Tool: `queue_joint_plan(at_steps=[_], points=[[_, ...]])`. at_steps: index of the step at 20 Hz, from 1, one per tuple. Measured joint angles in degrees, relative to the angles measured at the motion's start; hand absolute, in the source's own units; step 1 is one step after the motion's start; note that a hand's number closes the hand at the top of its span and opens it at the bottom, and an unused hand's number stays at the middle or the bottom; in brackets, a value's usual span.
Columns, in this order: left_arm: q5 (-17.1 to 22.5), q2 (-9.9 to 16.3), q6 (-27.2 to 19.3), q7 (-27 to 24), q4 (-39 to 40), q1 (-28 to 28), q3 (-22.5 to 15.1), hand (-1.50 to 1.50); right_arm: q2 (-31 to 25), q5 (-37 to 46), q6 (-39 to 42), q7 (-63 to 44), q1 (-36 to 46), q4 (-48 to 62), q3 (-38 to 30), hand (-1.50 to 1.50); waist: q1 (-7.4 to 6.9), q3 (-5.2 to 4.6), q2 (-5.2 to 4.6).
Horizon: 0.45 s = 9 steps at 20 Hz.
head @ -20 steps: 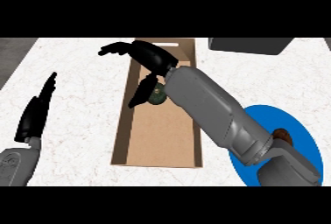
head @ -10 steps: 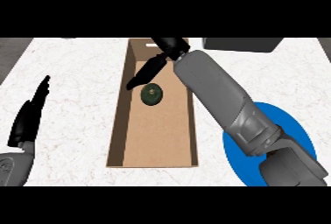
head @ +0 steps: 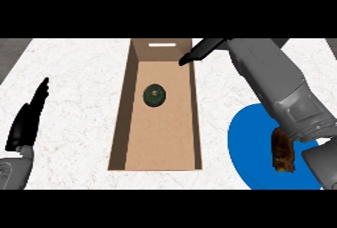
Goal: Pick the squash from the plate and place it in the cardboard box
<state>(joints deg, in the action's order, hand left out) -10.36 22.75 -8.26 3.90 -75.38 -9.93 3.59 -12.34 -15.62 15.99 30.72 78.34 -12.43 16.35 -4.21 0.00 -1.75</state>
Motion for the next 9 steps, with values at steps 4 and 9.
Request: queue_joint_plan(at_steps=[4,9], points=[[-0.1,-0.1,0.1,0.3,-0.2,-0.4,0.0,0.00,-5.1,0.8,3.9,2.5,0.0,2.7,-0.5,-1.50,-0.30,0.03,-0.28],[-0.4,-0.4,0.2,0.2,-0.8,-0.7,-0.3,0.00,-10.9,2.8,9.2,6.4,-1.0,4.7,0.5,-1.50,-1.04,0.09,-0.75]])
